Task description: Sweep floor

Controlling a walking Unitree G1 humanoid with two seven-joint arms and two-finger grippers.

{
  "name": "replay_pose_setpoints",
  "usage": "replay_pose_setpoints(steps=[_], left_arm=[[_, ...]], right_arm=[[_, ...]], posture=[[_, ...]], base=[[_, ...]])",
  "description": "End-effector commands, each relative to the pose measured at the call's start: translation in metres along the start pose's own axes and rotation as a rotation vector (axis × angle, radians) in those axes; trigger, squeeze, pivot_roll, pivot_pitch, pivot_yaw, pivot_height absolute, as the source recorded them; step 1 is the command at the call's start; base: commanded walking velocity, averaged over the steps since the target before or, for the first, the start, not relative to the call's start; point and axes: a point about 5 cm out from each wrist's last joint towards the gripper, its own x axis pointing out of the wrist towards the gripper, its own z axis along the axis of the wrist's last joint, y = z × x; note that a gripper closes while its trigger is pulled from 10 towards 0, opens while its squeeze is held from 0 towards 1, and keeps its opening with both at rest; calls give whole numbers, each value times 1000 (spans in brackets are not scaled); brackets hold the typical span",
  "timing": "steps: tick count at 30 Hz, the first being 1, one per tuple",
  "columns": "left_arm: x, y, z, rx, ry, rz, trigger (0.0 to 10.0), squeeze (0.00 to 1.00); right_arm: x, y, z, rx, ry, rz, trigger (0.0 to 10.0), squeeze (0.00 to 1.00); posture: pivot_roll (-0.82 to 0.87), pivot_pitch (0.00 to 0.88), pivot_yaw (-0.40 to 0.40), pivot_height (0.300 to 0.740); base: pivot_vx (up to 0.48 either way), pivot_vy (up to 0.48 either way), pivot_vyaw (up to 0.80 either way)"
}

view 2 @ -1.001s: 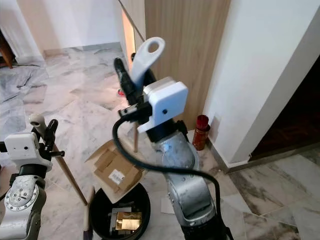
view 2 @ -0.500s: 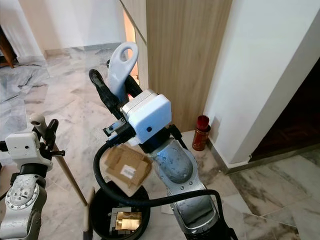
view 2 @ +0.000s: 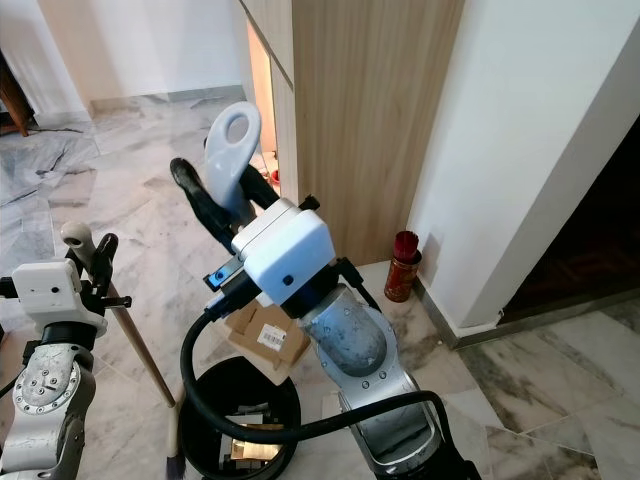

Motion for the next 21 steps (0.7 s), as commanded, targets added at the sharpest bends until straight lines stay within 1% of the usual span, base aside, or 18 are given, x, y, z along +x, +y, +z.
replay_pose_setpoints(steps=[1,4,5,6,9,10,11,12,16,18,20,21], left_arm=[[6,0,10,13,-63,-12,10000,0],[7,1,10,13,-65,-9,10000,0],[7,1,10,13,-66,-6,10000,0],[7,1,10,13,-65,-5,10000,0],[7,1,10,14,-65,-4,10000,0],[7,2,11,14,-67,-1,10000,0],[7,2,11,14,-67,-1,10000,0],[8,3,11,15,-69,2,10000,0],[8,3,11,16,-70,3,10000,0],[9,3,11,15,-72,3,10000,0],[9,2,11,14,-72,2,10000,0],[9,2,11,13,-73,1,10000,0]], right_arm=[[3,-1,17,-20,-85,2,10000,0],[4,-3,17,-24,-88,-3,10000,0],[3,-3,15,-64,-77,5,10000,0],[3,-3,14,-80,-69,6,10000,0],[3,-3,11,-81,-52,1,10000,0],[3,-6,6,-17,-24,-36,10000,0],[3,-6,6,-17,-24,-36,10000,0],[3,-10,5,23,-16,-64,10000,0],[4,-12,5,30,-17,-67,10000,0],[4,-14,5,83,-10,-88,10000,0],[5,-16,4,110,-7,-107,10000,0],[5,-16,4,108,-8,-109,10000,0]], posture=[[97,0,18,740],[98,0,15,740],[100,0,14,740],[100,0,15,740],[100,0,14,740],[102,0,14,740],[102,0,14,740],[104,0,14,740],[103,0,14,740],[104,0,13,740],[102,0,14,740],[101,0,14,740]], base=[[0,0,0],[0,0,0],[0,0,0],[0,0,0],[0,0,0],[0,0,0],[0,0,0],[0,0,0],[0,0,0],[0,0,0],[0,0,0],[0,0,0]])
